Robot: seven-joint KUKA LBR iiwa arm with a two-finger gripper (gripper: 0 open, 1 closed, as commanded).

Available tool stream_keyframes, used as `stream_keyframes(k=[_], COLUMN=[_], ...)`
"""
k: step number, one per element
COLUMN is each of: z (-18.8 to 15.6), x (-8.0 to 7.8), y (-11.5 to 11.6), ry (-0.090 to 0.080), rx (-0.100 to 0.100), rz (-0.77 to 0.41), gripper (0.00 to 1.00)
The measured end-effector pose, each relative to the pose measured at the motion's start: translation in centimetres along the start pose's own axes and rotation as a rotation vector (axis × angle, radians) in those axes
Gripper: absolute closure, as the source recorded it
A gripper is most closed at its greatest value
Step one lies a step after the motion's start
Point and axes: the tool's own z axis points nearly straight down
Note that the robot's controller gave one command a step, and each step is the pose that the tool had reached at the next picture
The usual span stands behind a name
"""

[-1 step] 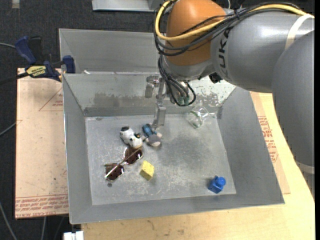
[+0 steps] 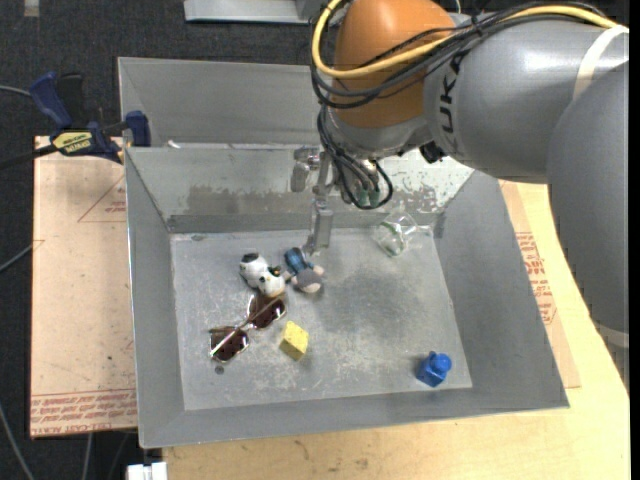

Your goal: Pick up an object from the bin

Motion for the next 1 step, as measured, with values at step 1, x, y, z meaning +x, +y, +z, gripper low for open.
stream_keyframes(k=[1], z=[7.9], x=[1.14], y=[-2.42], ry=[-0.004], rx=[0.0], rz=[-0.027], gripper=[0.0])
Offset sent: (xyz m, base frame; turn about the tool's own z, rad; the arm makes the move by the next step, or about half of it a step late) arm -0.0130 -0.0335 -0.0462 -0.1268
